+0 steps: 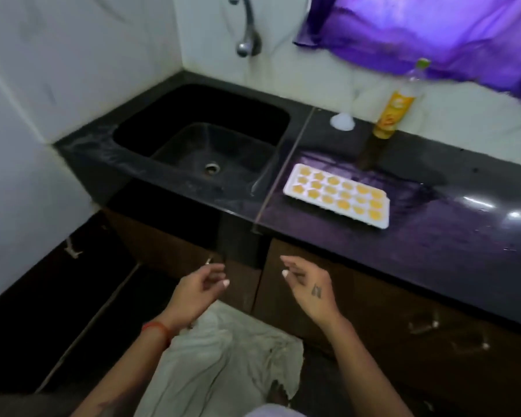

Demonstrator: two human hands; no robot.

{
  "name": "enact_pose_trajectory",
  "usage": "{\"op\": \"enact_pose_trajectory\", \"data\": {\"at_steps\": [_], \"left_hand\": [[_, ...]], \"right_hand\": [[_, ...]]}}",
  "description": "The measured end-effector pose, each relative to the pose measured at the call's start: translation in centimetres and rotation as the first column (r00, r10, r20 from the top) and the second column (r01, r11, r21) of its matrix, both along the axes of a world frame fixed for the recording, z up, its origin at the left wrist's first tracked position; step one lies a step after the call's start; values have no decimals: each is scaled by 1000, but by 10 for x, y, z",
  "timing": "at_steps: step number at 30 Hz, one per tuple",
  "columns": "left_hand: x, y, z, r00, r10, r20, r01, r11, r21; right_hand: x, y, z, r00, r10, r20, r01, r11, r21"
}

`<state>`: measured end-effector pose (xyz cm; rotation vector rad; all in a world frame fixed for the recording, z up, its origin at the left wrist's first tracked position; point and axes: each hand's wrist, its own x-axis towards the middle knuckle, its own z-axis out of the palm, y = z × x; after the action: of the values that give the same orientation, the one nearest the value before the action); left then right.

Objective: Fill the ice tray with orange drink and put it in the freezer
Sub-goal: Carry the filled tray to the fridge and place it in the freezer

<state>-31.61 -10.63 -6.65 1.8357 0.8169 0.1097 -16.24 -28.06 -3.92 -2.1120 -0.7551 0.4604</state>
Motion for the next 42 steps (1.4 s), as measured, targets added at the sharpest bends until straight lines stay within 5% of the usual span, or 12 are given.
{"op": "enact_pose_trajectory", "data": {"at_steps": [6,15,26,34,42], "left_hand": [[118,-17,44,982,4,191,-13,999,49],[201,-2,56,990,71,118,-88,986,144],[278,32,38,991,134,23,-122,949,-290],[282,48,32,987,157,32,-132,912,-389],[250,39,47,940,329,91,-262,866,-425]], "right_hand": [[113,-74,35,954,-270,127,258,961,103],[195,-105,15,768,-597,-232,630,769,106],[226,-72,7,692,-449,-566,604,789,112],[235,-65,10,698,-442,-563,603,787,130],[250,-56,21,806,-299,-510,448,872,198]]}}
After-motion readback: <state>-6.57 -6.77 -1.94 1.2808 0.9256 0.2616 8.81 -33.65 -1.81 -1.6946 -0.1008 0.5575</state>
